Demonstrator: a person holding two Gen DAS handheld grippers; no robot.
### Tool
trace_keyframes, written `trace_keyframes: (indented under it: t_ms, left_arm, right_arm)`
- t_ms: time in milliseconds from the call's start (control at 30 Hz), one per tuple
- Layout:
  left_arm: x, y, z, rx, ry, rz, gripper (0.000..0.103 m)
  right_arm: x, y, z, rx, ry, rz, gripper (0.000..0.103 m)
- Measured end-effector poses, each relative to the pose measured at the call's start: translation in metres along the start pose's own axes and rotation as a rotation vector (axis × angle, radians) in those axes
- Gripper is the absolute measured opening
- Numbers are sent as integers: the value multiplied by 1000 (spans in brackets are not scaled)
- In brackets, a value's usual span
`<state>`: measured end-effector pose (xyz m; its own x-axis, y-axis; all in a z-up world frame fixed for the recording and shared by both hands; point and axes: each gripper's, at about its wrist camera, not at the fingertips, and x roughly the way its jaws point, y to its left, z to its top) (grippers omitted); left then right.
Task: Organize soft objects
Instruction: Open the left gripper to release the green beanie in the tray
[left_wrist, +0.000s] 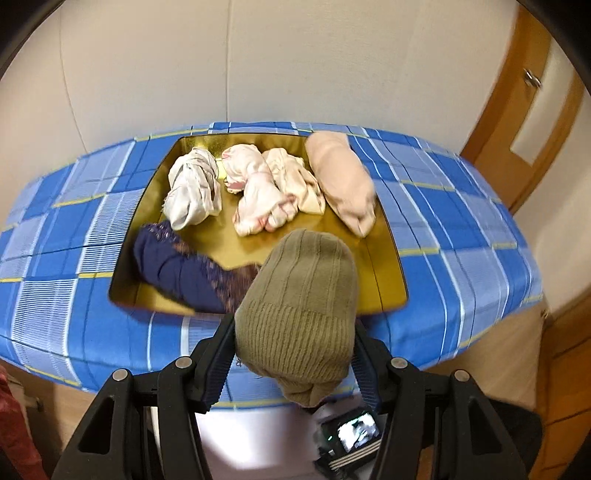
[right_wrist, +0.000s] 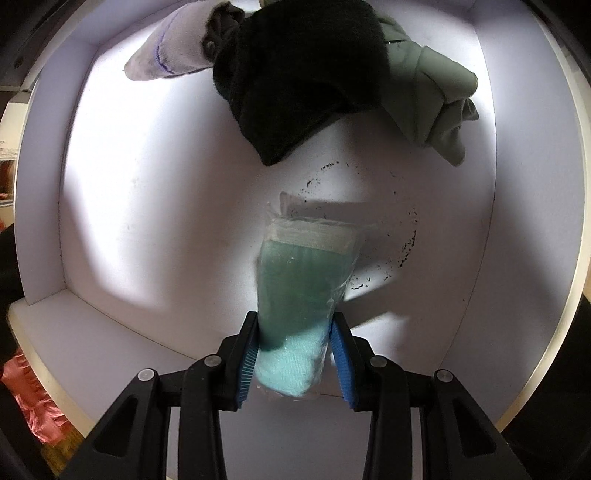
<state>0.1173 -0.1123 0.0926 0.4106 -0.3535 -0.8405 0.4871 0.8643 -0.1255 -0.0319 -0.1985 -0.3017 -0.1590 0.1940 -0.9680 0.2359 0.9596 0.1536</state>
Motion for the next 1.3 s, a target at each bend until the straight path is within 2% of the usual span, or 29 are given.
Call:
trace_keyframes:
  t_ms: [67, 300, 433, 600, 733, 867, 1033, 1167, 1300]
  left_arm:
    - [8, 7, 15, -26, 5, -1, 58]
    - [42, 25, 50, -44, 30, 78, 58]
    - [63, 35, 62, -59, 52, 104, 58]
    - [81, 43, 69, -75, 66, 99, 59]
    - [80, 50, 63, -113, 63, 88, 60]
    - [69, 59, 61, -129, 23, 98, 63]
    - [40, 64, 52, -143, -64, 69, 62]
    - [19, 55, 36, -94, -122, 39, 62]
    - [8, 39, 8, 1, -147, 16, 62]
  right_arm:
    - [-21, -2, 1, 4, 0, 8, 41]
    - [-23, -8, 1, 27, 0, 42, 41]
    - [-25, -10, 1, 41, 1, 58, 41]
    - [-27, -13, 0, 49, 6, 64, 41]
    - [-30, -16, 2, 48, 9, 66, 41]
    - [-30, -14, 2, 45, 8, 63, 41]
    - [-30, -15, 6, 44, 8, 62, 41]
    - [-27, -13, 6, 41, 8, 57, 41]
    - [-22, -11, 5, 42, 6, 54, 41]
